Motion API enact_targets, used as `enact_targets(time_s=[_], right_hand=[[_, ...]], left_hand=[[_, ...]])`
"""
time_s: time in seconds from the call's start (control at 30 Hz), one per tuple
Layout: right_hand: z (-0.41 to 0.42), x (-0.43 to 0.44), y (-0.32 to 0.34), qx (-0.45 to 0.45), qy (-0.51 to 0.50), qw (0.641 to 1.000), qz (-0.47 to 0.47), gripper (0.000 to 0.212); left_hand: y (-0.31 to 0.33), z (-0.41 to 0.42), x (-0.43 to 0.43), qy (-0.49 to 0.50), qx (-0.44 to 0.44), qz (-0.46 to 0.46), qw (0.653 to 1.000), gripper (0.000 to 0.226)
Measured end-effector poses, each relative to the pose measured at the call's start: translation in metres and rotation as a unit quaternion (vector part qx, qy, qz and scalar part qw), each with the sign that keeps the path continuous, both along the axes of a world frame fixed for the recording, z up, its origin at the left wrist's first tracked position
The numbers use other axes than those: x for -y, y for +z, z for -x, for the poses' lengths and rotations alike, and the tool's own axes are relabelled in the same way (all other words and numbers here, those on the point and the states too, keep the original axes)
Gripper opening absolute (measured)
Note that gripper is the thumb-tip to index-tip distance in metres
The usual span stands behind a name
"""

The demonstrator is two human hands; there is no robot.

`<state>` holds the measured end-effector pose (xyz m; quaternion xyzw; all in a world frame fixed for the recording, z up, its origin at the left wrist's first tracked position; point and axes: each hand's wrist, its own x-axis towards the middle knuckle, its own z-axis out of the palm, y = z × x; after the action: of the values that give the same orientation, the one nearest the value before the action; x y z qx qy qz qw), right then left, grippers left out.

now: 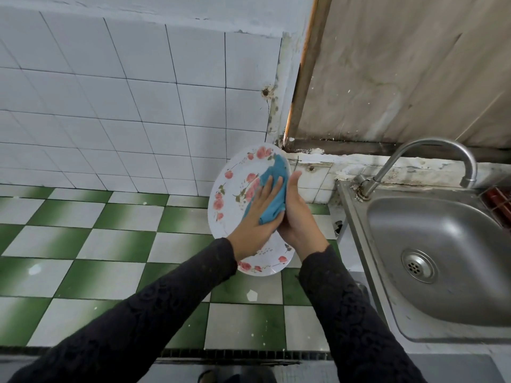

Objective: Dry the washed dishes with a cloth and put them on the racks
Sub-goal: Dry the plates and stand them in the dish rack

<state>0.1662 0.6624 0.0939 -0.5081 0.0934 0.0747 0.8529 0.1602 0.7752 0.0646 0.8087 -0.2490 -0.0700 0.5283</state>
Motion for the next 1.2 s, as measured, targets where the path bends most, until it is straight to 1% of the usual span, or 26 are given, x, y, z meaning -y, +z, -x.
enact_targets(time_s=[0.03, 0.07, 0.17, 0.2, 0.33, 0.37, 0.43, 0.5, 0.57, 0.63, 0.67, 0.73, 0.83, 0.9, 0.97, 1.03, 1.07, 1.13, 1.2], right_hand=[[0.0, 0.002, 0.0, -0.004, 0.002, 1.0, 0.001, 0.082], [0.0, 0.001, -0.001, -0.007, 0.001, 1.0, -0.001, 0.083], [0.003, -0.005, -0.004, 0.003, 0.023, 1.0, -0.012, 0.062], [0.003, -0.004, -0.003, 0.002, 0.026, 1.0, -0.008, 0.06], [0.003, 0.001, 0.002, 0.004, 0.016, 1.0, 0.015, 0.072], [0.004, 0.001, 0.002, 0.004, 0.017, 1.0, 0.024, 0.072], [0.006, 0.001, 0.001, 0.005, 0.021, 0.999, 0.038, 0.065], [0.009, 0.003, 0.001, 0.009, 0.031, 0.998, 0.05, 0.055], [0.013, 0.004, 0.004, 0.004, 0.024, 0.998, 0.064, 0.047], [0.016, 0.006, 0.003, -0.015, -0.001, 0.997, 0.074, 0.042], [0.018, 0.008, 0.001, -0.021, -0.012, 0.997, 0.077, 0.041], [0.021, 0.016, -0.001, -0.022, -0.025, 0.995, 0.09, 0.037], [0.024, 0.027, 0.0, -0.008, -0.051, 0.994, 0.094, 0.031], [0.022, 0.028, -0.002, 0.003, -0.061, 0.995, 0.081, 0.03], [0.02, 0.02, -0.005, 0.005, -0.064, 0.995, 0.075, 0.029], [0.019, 0.011, -0.007, -0.003, -0.052, 0.996, 0.069, 0.029], [0.02, 0.007, -0.008, -0.007, -0.044, 0.997, 0.066, 0.029], [0.023, 0.004, -0.009, -0.016, -0.033, 0.998, 0.057, 0.031], [0.027, 0.005, -0.01, -0.035, -0.032, 0.998, 0.032, 0.032]], left_hand=[[-0.002, -0.002, -0.002, -0.009, 0.004, -0.011, 1.0, 0.068], [0.0, -0.006, -0.003, -0.011, 0.006, -0.011, 1.0, 0.067], [0.014, -0.018, -0.001, 0.034, -0.004, 0.025, 0.999, 0.066], [0.015, -0.017, 0.002, 0.048, -0.014, 0.035, 0.998, 0.065], [0.009, 0.001, 0.009, 0.03, -0.015, 0.047, 0.998, 0.059], [0.008, 0.002, 0.011, 0.03, -0.009, 0.051, 0.998, 0.06], [0.014, -0.005, 0.011, 0.058, 0.017, 0.046, 0.997, 0.063], [0.014, -0.023, 0.009, 0.09, 0.052, 0.009, 0.995, 0.066], [0.005, -0.046, -0.003, 0.093, 0.105, -0.076, 0.987, 0.07], [-0.008, -0.065, -0.019, 0.101, 0.141, -0.164, 0.971, 0.075], [-0.014, -0.071, -0.028, 0.111, 0.132, -0.18, 0.968, 0.076], [-0.027, -0.072, -0.047, 0.136, 0.088, -0.193, 0.968, 0.079], [-0.059, -0.054, -0.07, 0.159, 0.038, -0.231, 0.959, 0.084], [-0.075, -0.031, -0.067, 0.143, -0.007, -0.217, 0.966, 0.081], [-0.072, -0.004, -0.042, 0.099, -0.031, -0.167, 0.981, 0.074], [-0.051, 0.012, -0.011, 0.069, -0.001, -0.099, 0.993, 0.069], [-0.042, 0.012, 0.002, 0.068, 0.036, -0.08, 0.994, 0.068], [-0.028, -0.003, 0.013, 0.093, 0.102, -0.084, 0.987, 0.07], [-0.022, -0.028, 0.003, 0.14, 0.107, -0.119, 0.977, 0.072]])
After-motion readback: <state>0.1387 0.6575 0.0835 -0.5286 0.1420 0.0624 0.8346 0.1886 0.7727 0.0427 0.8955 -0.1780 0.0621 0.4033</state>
